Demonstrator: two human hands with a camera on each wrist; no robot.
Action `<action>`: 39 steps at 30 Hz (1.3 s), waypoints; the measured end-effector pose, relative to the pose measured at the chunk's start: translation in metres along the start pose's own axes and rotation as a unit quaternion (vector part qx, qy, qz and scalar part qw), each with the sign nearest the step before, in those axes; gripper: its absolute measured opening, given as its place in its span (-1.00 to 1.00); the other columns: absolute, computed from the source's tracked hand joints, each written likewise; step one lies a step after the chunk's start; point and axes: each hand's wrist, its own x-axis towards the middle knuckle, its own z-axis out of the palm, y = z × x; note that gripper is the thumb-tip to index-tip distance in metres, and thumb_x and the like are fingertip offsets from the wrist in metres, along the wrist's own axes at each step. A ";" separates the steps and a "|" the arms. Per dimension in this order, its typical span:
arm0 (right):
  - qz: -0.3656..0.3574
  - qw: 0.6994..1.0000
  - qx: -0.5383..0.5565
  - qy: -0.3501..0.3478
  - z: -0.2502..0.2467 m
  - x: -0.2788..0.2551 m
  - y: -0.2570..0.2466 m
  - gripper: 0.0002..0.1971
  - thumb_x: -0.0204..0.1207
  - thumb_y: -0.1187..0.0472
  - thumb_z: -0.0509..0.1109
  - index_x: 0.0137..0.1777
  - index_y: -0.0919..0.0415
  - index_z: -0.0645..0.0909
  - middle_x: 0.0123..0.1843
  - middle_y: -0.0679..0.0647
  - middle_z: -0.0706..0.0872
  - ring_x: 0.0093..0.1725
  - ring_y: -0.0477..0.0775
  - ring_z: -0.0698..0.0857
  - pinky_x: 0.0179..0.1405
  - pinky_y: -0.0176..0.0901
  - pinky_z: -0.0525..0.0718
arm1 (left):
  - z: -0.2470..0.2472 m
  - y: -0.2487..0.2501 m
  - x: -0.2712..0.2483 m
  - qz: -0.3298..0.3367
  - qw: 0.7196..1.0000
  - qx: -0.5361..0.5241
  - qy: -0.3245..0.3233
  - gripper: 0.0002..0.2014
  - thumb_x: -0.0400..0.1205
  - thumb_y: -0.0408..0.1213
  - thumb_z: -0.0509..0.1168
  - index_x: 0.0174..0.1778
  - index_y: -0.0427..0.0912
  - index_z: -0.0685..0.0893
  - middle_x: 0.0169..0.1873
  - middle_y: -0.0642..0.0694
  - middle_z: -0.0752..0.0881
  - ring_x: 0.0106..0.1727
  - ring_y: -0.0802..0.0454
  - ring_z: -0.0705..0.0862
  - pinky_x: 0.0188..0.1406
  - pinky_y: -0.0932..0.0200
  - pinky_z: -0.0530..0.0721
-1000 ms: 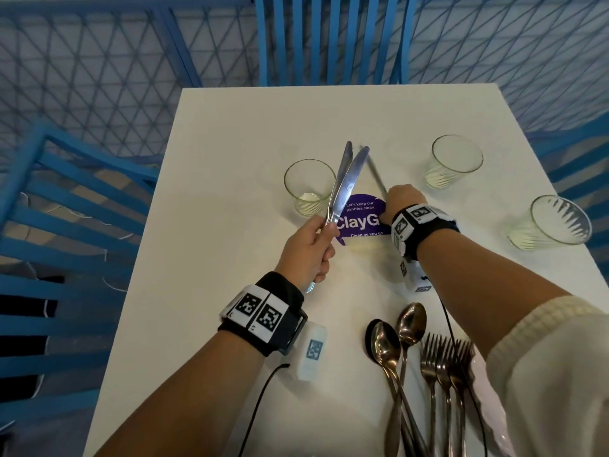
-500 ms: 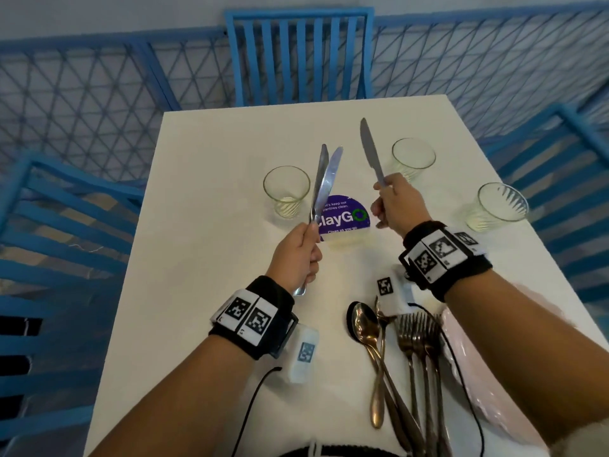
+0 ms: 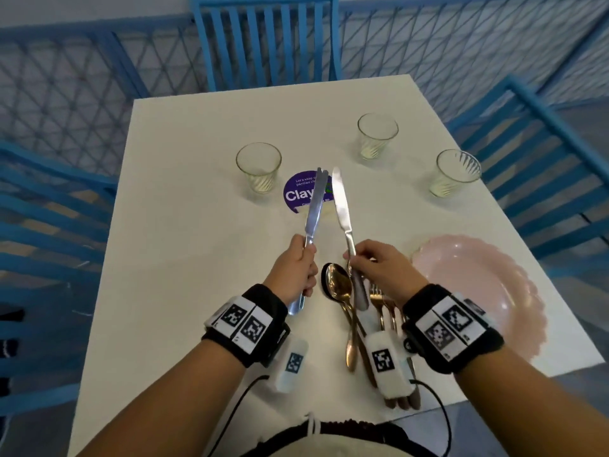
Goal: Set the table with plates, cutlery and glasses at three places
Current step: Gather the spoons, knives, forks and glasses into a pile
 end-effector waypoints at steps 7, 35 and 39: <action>-0.009 0.980 -0.150 -0.130 0.027 -0.014 0.029 -0.86 0.56 0.22 0.34 -0.21 0.07 0.47 -0.25 -0.02 0.57 -0.18 -0.02 0.59 -0.25 -0.39 0.53 | 0.024 -0.032 -0.019 -0.094 0.995 0.002 0.042 -0.87 0.75 -0.29 -0.06 -0.11 -0.17 0.29 -0.41 -0.11 0.39 -0.49 0.03 0.42 -0.51 0.14 0.62; -0.006 0.921 -0.347 -0.177 0.050 -0.025 0.047 -0.71 0.62 0.18 0.25 -0.34 0.25 0.52 -0.16 0.14 0.70 -0.06 0.10 0.68 -0.04 -0.21 0.54 | 0.059 -0.061 -0.045 -0.082 0.894 0.432 0.080 -0.74 0.67 -0.27 0.18 0.13 -0.41 0.57 0.10 -0.32 0.71 0.13 -0.22 0.69 -0.04 0.16 0.54; -0.002 0.919 -0.355 -0.171 0.052 -0.026 0.046 -0.82 0.59 0.25 0.25 0.01 0.33 0.63 0.04 0.21 0.71 0.18 0.15 0.70 0.12 -0.16 0.61 | 0.052 -0.062 -0.044 -0.093 0.904 0.405 0.103 -0.80 0.61 -0.40 0.23 0.11 -0.41 0.54 -0.07 -0.30 0.73 0.04 -0.26 0.73 -0.01 0.08 0.63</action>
